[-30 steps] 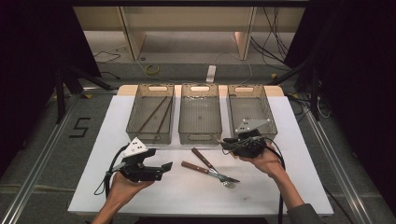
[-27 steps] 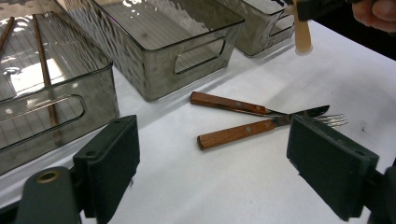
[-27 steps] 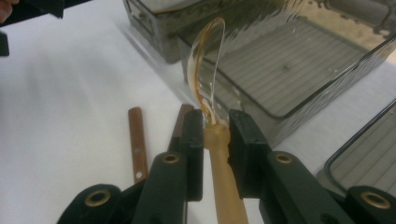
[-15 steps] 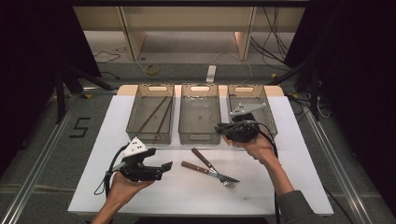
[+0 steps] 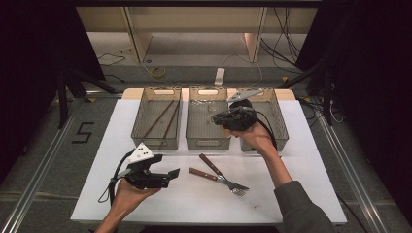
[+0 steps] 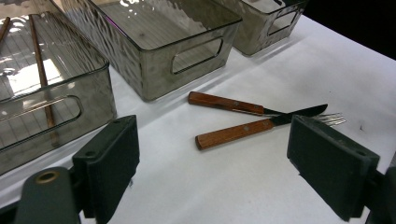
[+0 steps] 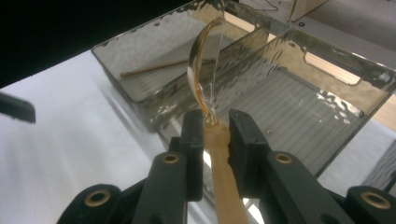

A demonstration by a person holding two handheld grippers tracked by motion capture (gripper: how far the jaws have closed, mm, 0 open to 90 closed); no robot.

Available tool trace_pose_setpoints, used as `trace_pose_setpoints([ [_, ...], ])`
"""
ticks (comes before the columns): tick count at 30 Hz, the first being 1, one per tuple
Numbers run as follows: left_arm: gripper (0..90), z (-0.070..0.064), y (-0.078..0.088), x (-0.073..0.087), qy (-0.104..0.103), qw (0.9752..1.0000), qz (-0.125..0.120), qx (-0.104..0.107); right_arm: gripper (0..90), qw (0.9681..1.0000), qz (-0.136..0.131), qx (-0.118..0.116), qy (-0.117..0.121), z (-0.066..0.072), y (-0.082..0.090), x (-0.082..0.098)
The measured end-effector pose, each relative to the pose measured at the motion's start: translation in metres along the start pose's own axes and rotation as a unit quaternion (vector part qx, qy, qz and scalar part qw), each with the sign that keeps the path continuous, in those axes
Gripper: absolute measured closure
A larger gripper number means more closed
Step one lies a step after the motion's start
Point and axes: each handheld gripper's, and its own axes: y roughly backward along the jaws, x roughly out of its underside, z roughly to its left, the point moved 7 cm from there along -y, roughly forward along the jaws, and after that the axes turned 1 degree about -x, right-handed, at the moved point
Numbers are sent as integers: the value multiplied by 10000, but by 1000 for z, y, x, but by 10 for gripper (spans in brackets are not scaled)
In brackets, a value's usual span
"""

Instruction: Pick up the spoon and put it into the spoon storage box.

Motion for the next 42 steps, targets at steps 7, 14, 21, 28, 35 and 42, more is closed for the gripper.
trace_pose_setpoints([
  [7,163,-2,-1,0,4,10000,11,20,770,9997,60,145,-190,-8,-16,-13],
  [14,163,-4,-2,2,-61,10000,56,38,771,9988,90,260,-399,-18,-34,-16],
  [21,163,-4,-2,1,-64,10000,51,44,772,9978,135,260,-594,-22,-45,-12],
  [28,163,-5,-2,2,-78,9999,57,44,771,9974,137,242,-667,-22,-49,-9],
  [35,162,-5,-2,2,-81,9999,59,50,771,9968,193,239,-742,-24,-54,-1],
  [42,163,-6,-3,2,-85,9999,42,34,769,9964,271,264,-754,-25,-59,6],
])
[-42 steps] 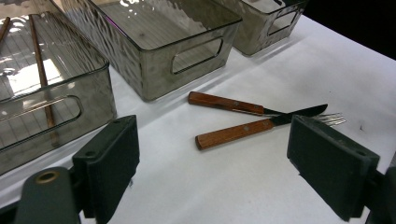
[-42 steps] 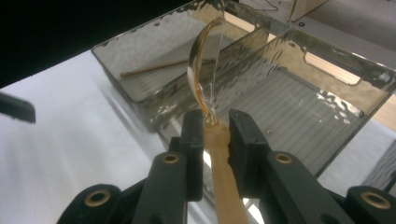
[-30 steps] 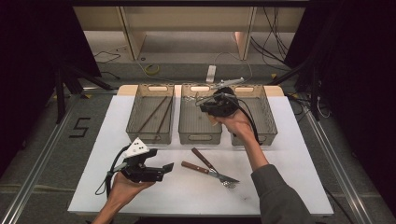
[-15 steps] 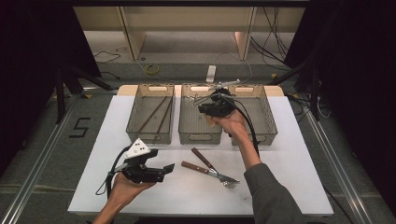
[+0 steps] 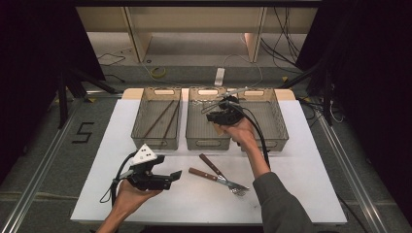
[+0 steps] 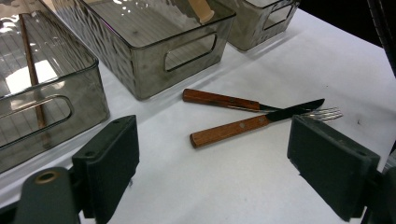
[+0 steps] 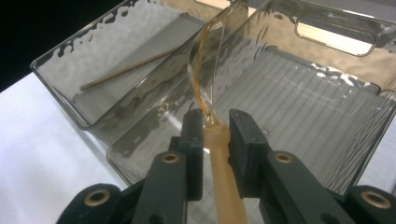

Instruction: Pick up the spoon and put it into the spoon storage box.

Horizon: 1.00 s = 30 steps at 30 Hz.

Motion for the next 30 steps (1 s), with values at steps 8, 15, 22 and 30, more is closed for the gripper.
trace_pose_setpoints([
  [8,163,0,0,0,-9,10000,21,-9,762,9999,73,-57,-146,-2,-3,7],
  [15,163,1,0,0,-15,10000,13,-21,623,9999,116,-54,-48,0,-4,8],
  [22,163,1,0,0,-26,10000,19,-23,564,10000,-36,-65,-51,-3,7,4],
  [30,163,3,1,0,-13,10000,26,-44,521,9998,-173,6,33,-6,27,4],
])
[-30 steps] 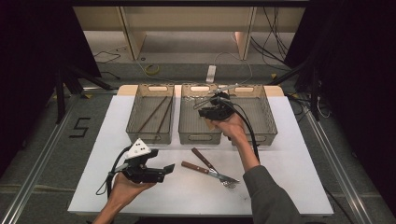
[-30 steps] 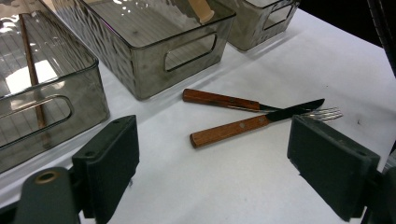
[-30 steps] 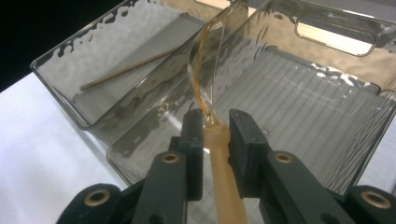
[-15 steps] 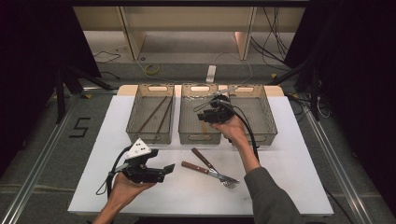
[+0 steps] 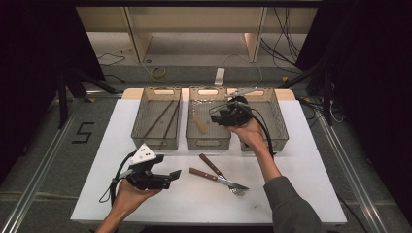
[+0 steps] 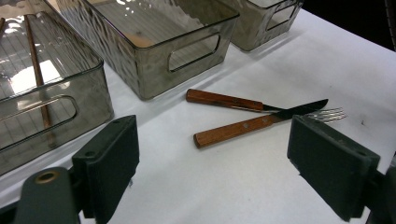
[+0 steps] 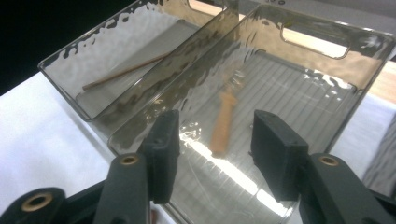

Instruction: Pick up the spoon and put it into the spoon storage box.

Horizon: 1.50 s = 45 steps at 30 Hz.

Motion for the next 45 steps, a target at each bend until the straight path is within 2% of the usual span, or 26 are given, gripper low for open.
trace_pose_setpoints([
  [5,163,0,0,0,-3,10000,12,4,478,9999,-87,3,109,2,13,2],
  [10,163,0,-1,1,-5,10000,22,3,431,9994,-170,-76,287,11,29,7],
  [19,163,-2,-3,1,-71,9999,88,42,335,9979,-35,-237,604,28,60,36],
  [29,163,-5,-19,-8,-262,9987,360,232,310,9985,-45,-215,493,24,83,87],
  [33,167,-7,-32,-10,-368,9971,592,321,311,9987,-96,-190,465,24,90,100],
  [37,168,-7,-42,-13,-439,9958,722,352,311,9989,-103,-169,418,23,97,111],
  [45,168,-3,-52,-14,-429,9943,908,365,300,9993,-162,-159,285,21,108,130],
])
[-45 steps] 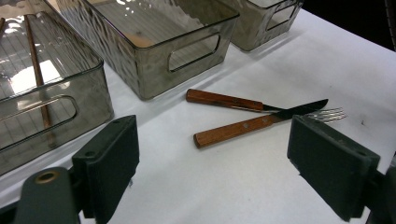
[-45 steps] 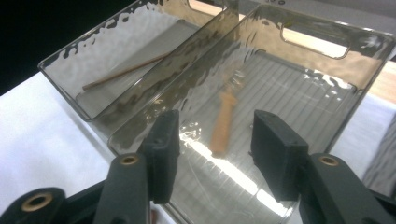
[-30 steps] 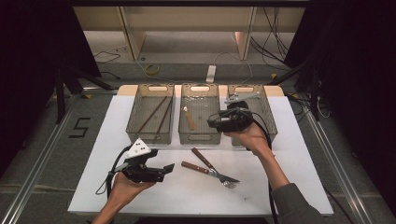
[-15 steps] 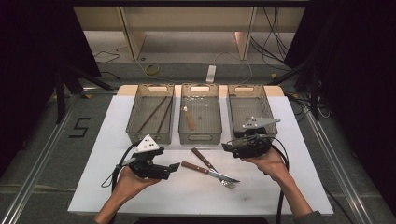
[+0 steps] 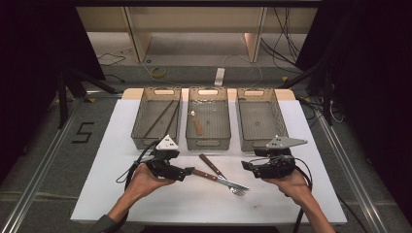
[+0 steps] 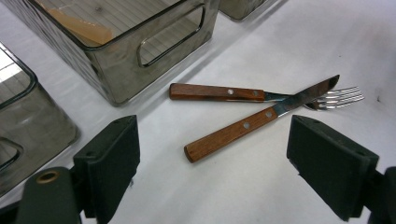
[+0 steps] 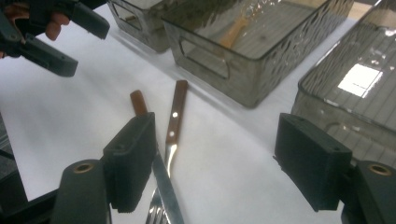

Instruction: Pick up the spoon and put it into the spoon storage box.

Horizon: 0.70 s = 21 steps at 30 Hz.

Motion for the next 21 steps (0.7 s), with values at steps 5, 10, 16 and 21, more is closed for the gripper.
trace_pose_setpoints([
  [5,171,6,-4,0,40,10000,76,-48,299,10000,-33,86,0,0,-1,9],
  [10,171,8,-6,-4,35,9999,110,-43,293,9999,-129,56,-43,3,0,13],
  [16,171,7,-12,-6,-54,9997,250,-16,280,9995,-305,5,-126,7,6,19],
  [21,171,2,-20,-9,-207,9989,414,107,276,9989,-389,-39,-249,8,14,26],
])
